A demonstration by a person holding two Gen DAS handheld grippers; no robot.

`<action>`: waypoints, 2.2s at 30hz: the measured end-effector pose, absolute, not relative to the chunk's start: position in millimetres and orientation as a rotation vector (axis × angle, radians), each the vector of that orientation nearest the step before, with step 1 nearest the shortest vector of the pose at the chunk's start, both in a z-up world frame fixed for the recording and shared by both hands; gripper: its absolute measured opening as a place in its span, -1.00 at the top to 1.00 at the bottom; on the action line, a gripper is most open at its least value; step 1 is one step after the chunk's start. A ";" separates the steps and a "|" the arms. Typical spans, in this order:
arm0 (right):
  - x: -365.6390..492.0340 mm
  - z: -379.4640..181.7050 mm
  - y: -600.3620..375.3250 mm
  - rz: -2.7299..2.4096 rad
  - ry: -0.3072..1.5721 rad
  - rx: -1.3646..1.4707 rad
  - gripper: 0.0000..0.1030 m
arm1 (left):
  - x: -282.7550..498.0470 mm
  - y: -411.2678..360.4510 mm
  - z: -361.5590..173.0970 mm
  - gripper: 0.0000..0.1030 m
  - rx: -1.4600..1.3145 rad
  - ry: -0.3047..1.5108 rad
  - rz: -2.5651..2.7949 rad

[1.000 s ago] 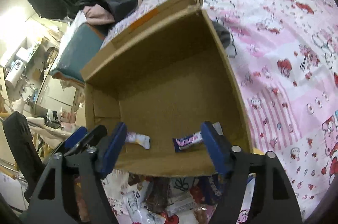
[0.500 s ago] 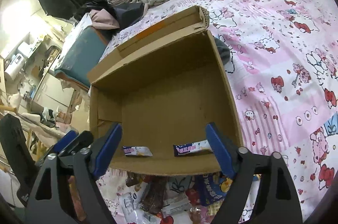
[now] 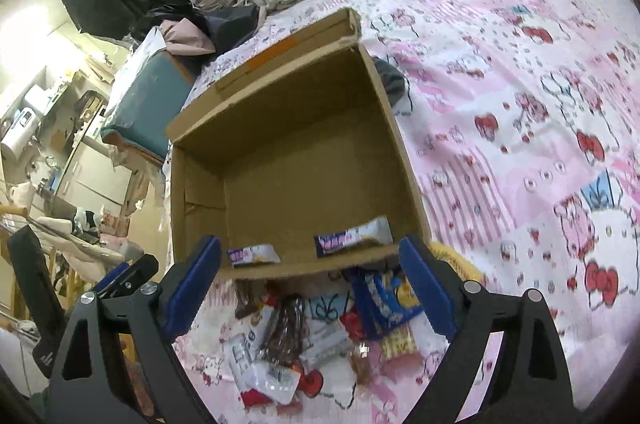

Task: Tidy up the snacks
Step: 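Withdraw both grippers from the box back toward the snack pile, then grasp the white-and-red bar with the left gripper while the right gripper reaches the chocolate pastry bag, then hold the white bar in the left gripper while the right gripper grasps the chocolate pastry bag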

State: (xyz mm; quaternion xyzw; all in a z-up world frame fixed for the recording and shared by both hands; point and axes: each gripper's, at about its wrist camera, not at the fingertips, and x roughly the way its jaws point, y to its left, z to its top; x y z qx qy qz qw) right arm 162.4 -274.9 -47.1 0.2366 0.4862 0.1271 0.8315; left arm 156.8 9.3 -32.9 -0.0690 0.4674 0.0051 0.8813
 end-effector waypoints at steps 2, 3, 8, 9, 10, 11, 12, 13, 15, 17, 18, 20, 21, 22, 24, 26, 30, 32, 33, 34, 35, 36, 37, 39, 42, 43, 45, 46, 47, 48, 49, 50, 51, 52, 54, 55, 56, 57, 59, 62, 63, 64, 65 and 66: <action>155.8 -48.2 -275.5 0.274 1.041 0.512 -0.80 | 151.8 12.5 -33.2 -1.00 -0.155 0.994 0.013; 151.6 -48.7 -274.9 0.275 1.048 0.513 -0.80 | 148.2 13.6 -33.3 -1.00 -0.160 1.001 0.014; 131.9 -56.2 -273.8 0.277 1.091 0.558 -0.80 | 129.4 18.1 -34.2 -1.00 -0.177 1.021 0.029; 128.3 -57.6 -273.7 0.278 1.100 0.568 -0.80 | 126.6 18.7 -35.4 -1.00 -0.178 1.028 0.029; 124.5 -59.3 -273.3 0.278 1.109 0.577 -0.80 | 122.0 18.8 -37.9 -1.00 -0.178 1.042 0.032; 120.7 -61.2 -272.9 0.273 1.118 0.576 -0.80 | 119.6 19.3 -39.9 -1.00 -0.178 1.053 0.034; 116.9 -63.1 -271.6 0.265 1.128 0.569 -0.80 | 116.6 20.5 -42.7 -1.00 -0.180 1.066 0.036; 114.8 -64.5 -270.3 0.259 1.134 0.565 -0.80 | 114.9 21.8 -44.5 -1.00 -0.183 1.073 0.038; 109.2 -70.8 -265.6 0.235 1.165 0.546 -0.80 | 112.4 26.2 -49.9 -1.00 -0.200 1.096 0.054; 107.0 -76.6 -262.3 0.221 1.186 0.542 -0.80 | 112.1 33.5 -56.2 -1.00 -0.227 1.121 0.080; 106.2 -80.5 -259.7 0.214 1.203 0.538 -0.80 | 112.3 35.2 -58.4 -0.99 -0.230 1.130 0.090; 105.4 -85.2 -256.6 0.206 1.219 0.527 -0.80 | 113.3 41.3 -66.7 -0.96 -0.236 1.157 0.117; 105.8 -86.9 -255.1 0.205 1.227 0.521 -0.80 | 113.4 43.5 -71.2 -0.91 -0.242 1.173 0.126; 106.1 -87.6 -254.8 0.205 1.230 0.520 -0.80 | 113.6 46.8 -79.2 -0.86 -0.259 1.206 0.136; 106.7 -89.2 -256.3 0.196 1.234 0.524 -0.80 | 112.3 51.7 -93.3 -0.70 -0.293 1.261 0.148; 107.0 -91.1 -258.6 0.185 1.242 0.534 -0.80 | 109.2 54.3 -110.1 -0.59 -0.336 1.328 0.157; 109.0 -94.6 -261.9 0.173 1.254 0.558 -0.80 | 104.1 35.1 -141.1 -0.41 -0.324 1.448 0.117; 109.6 -94.4 -262.1 0.172 1.252 0.560 -0.80 | 103.3 24.6 -152.1 -0.36 -0.309 1.472 0.107; 109.5 -94.8 -262.3 0.171 1.252 0.559 -0.80 | 103.5 20.0 -156.1 -0.33 -0.303 1.481 0.103; 109.4 -94.9 -262.4 0.170 1.253 0.558 -0.80 | 104.2 13.1 -160.7 -0.33 -0.288 1.493 0.093; 110.0 -94.6 -262.5 0.170 1.253 0.557 -0.80 | 104.9 8.1 -163.5 -0.32 -0.270 1.501 0.082; 109.9 -94.5 -262.9 0.169 1.253 0.558 -0.80 | 105.5 2.3 -166.5 -0.28 -0.233 1.512 0.073; 110.1 -94.5 -264.0 0.165 1.253 0.559 -0.80 | 105.4 -2.6 -169.3 -0.24 -0.189 1.521 0.078; 110.1 -95.1 -268.2 0.152 1.250 0.569 -0.80 | 103.4 -4.6 -172.2 -0.02 -0.154 1.530 0.085; 110.0 -98.2 -276.2 0.123 1.254 0.601 -0.80 | 99.9 -2.6 -170.2 0.46 -0.119 1.529 0.094; 110.3 -100.5 -277.3 0.117 1.264 0.610 -0.80 | 99.3 -1.8 -168.6 0.47 -0.117 1.533 0.082; 111.6 -105.6 -275.6 0.122 1.293 0.619 -0.80 | 98.0 1.0 -164.1 0.47 -0.116 1.533 0.078; 112.7 -109.3 -271.3 0.145 1.318 0.624 -0.80 | 97.7 5.8 -159.3 0.47 -0.127 1.527 0.081; 114.1 -112.9 -264.3 0.178 1.348 0.622 -0.80 | 95.4 12.5 -155.6 0.47 -0.138 1.520 0.082; 115.6 -117.0 -255.1 0.214 1.384 0.610 -0.80 | 95.6 15.2 -151.4 0.47 -0.144 1.510 0.085; 117.1 -121.5 -242.7 0.249 1.427 0.580 -0.80 | 95.5 20.7 -143.7 0.47 -0.160 1.488 0.098; 117.9 -124.7 -230.6 0.272 1.458 0.545 -0.80 | 95.5 24.3 -138.4 0.47 -0.167 1.473 0.106; 118.3 -127.4 -218.7 0.287 1.479 0.510 -0.80 | 96.0 28.0 -131.0 0.47 -0.175 1.450 0.113; 119.1 -130.5 -205.4 0.293 1.498 0.469 -0.80 | 97.4 30.7 -126.1 0.47 -0.182 1.436 0.119; 122.8 -137.3 -179.7 0.278 1.519 0.385 -0.80 | 98.7 39.5 -116.3 0.47 -0.200 1.401 0.134; 124.6 -140.9 -169.7 0.265 1.529 0.348 -0.80 | 99.0 42.8 -110.4 0.47 -0.209 1.380 0.142; 126.7 -145.6 -158.5 0.249 1.538 0.304 -0.80 | 98.7 44.6 -107.6 0.47 -0.214 1.371 0.145; 128.9 -150.6 -148.3 0.232 1.545 0.261 -0.80 | 98.2 48.0 -106.3 0.47 -0.221 1.366 0.147; 132.8 -163.7 -127.7 0.181 1.572 0.156 -0.78 | 98.2 51.2 -103.3 0.47 -0.238 1.359 0.159; 133.5 -180.3 -104.5 0.125 1.593 0.032 -0.79 | 98.8 51.6 -104.9 0.47 -0.250 1.358 0.178; 133.0 -180.7 -101.5 0.110 1.575 0.021 -0.80 | 98.7 49.9 -106.1 0.47 -0.250 1.361 0.178; 132.8 -180.9 -99.4 0.099 1.569 0.012 -0.79 | 98.9 48.3 -105.5 0.47 -0.254 1.368 0.173; 132.3 -180.4 -97.9 0.093 1.564 0.007 -0.74 | 99.0 47.6 -104.8 0.47 -0.259 1.372 0.166; 131.2 -179.4 -95.5 0.089 1.561 0.000 -0.50 | 99.4 46.3 -106.5 0.47 -0.259 1.373 0.161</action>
